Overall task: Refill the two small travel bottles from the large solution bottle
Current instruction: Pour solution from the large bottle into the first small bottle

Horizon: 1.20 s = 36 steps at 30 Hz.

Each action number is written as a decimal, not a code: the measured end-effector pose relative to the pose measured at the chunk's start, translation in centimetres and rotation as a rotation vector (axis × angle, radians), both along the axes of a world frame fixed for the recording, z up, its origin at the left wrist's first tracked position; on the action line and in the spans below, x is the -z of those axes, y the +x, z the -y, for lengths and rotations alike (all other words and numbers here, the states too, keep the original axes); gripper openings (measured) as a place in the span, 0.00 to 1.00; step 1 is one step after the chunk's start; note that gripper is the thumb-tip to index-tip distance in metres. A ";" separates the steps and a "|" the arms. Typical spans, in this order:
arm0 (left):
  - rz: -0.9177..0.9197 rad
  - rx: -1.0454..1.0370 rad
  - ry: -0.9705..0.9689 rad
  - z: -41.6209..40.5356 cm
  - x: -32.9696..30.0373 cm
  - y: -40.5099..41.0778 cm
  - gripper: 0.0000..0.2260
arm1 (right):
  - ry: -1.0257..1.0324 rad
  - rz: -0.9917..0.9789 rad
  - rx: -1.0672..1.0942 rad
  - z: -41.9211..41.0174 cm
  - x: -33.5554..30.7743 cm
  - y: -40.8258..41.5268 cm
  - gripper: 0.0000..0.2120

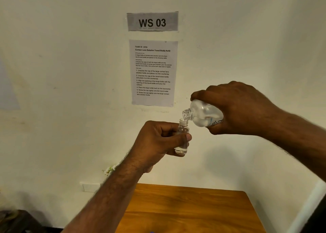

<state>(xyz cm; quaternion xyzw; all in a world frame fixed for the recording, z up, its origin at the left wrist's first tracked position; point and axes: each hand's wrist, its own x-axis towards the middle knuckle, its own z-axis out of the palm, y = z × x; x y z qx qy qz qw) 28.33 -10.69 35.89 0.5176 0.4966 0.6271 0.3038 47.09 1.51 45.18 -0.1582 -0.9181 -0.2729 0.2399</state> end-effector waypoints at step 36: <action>0.008 0.007 -0.006 -0.6 0.3 0.0 0.11 | -0.022 0.006 0.016 -0.3 0.2 0.2 0.33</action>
